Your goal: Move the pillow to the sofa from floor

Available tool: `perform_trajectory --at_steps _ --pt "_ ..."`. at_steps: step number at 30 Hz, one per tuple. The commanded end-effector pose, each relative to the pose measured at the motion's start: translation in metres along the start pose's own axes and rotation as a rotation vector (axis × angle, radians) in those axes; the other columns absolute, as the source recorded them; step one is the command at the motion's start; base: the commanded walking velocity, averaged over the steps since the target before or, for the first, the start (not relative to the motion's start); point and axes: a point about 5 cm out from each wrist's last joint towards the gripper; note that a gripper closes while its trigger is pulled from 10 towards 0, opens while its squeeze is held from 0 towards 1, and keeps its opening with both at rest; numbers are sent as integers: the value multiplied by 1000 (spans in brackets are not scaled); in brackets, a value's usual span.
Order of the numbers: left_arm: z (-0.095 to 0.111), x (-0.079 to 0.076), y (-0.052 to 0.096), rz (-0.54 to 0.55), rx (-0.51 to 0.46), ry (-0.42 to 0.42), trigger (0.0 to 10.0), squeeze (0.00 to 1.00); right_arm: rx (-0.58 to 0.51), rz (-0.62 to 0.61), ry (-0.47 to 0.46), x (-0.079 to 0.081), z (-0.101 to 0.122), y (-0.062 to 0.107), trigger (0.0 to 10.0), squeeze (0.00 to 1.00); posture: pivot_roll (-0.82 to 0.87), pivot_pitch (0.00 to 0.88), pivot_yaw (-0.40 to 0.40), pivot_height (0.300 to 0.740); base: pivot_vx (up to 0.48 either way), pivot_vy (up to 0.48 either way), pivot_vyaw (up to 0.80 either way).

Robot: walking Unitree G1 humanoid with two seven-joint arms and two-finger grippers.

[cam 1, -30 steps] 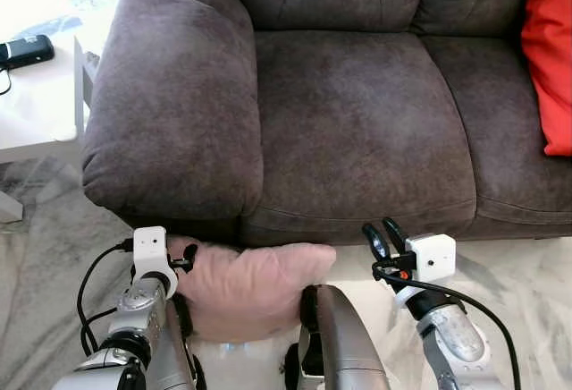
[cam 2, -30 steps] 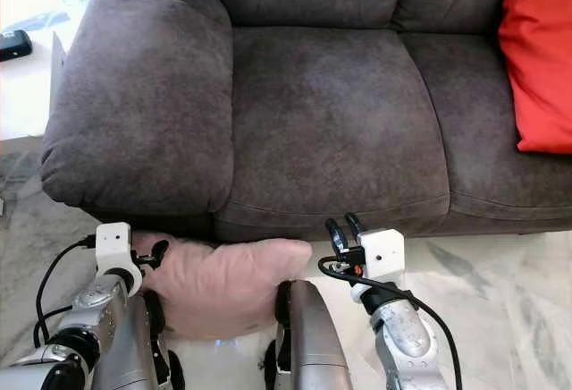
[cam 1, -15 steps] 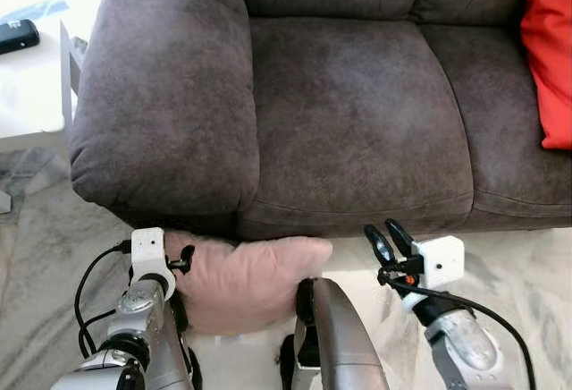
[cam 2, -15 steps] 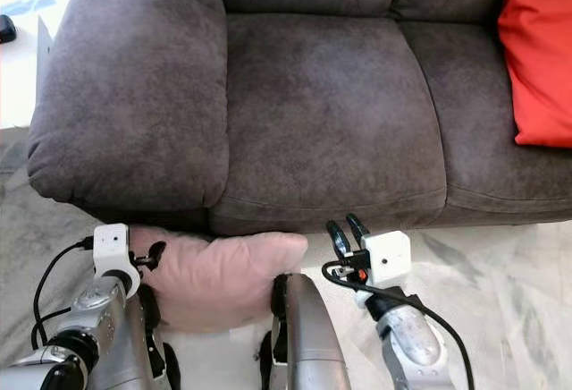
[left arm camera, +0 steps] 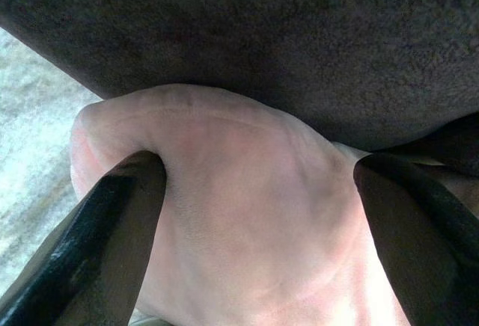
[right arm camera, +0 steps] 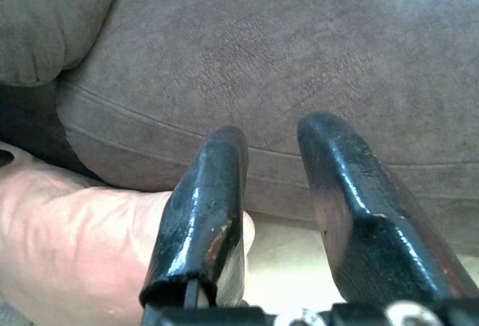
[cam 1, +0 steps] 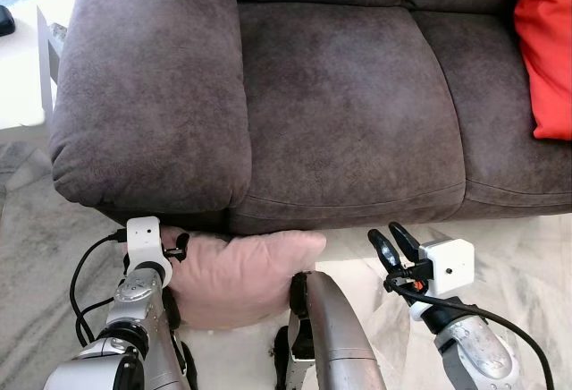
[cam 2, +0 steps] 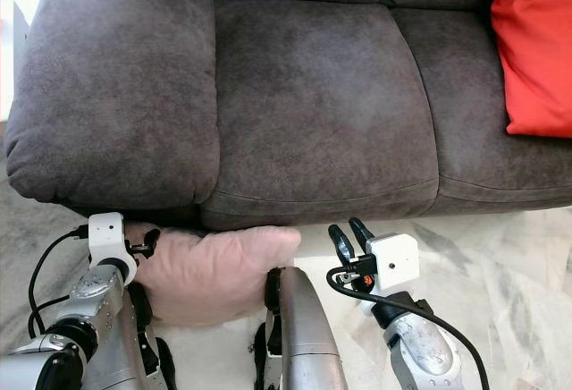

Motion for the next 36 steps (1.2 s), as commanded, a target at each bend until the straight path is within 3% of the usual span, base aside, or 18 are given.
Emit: perform_trajectory --at_steps 1,7,16,28,29,30,36 --pt "-16 -6 5 -4 66 -35 10000 0 26 -12 3 -3 0 9 10000 0 -151 399 -250 559 0 0 0" --pt "-20 2 6 44 90 -41 10000 0 42 -8 4 -2 2 18 10000 0 -161 416 -260 559 0 0 0" --pt "-31 24 9 203 179 -62 10000 0 64 -3 -3 1 4 27 10000 0 -172 441 -274 559 0 0 0" --pt "-39 16 12 195 217 35 10000 0 78 -4 1 1 9 33 10000 0 -199 455 -291 559 0 0 0" --pt "-42 16 13 200 229 38 2510 0 78 -4 3 1 10 33 10000 0 -202 456 -294 559 0 0 0" --pt "-44 16 14 205 236 34 0 0 78 -4 3 1 10 32 10000 0 -202 456 -294 559 0 0 0" --pt "-51 18 18 230 267 -8 0 0 80 -2 2 1 12 32 10000 0 -203 456 -298 559 0 0 0"
Point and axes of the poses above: a point about 5 cm out from each wrist's last joint towards the gripper, its own y axis pointing back from the gripper into the wrist, its own z axis along the axis of the wrist's last joint, x = y × z, and after that the axes turned 13 degrees about -y, right-handed
